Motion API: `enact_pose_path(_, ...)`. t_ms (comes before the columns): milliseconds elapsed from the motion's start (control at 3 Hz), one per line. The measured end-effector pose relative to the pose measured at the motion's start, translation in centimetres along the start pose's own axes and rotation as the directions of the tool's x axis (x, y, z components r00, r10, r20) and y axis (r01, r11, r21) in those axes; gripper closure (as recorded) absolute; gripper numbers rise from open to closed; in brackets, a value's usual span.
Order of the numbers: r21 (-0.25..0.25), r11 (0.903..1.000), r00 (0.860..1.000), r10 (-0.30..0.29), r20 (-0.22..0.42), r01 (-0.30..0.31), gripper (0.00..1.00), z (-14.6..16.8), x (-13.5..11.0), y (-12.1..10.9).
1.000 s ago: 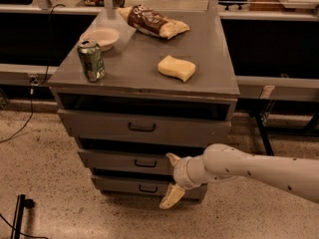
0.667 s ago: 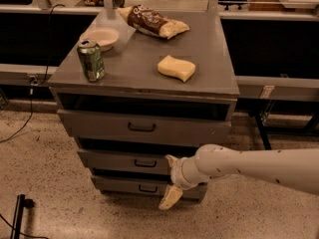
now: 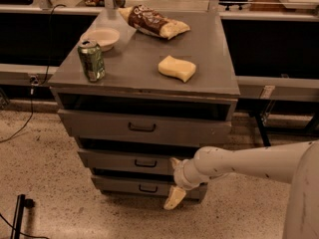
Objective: Open middle drawer
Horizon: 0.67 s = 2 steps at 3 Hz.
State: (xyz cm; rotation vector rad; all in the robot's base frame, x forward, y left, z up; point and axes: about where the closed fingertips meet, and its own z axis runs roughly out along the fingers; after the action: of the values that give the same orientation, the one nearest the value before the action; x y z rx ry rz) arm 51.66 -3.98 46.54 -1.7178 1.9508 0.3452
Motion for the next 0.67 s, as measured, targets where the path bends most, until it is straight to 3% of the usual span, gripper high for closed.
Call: enact_pose_path(667,0.062,0.9980,1.000,-0.015,0.016,0.014,0.00,-1.1,3.2,-2.5)
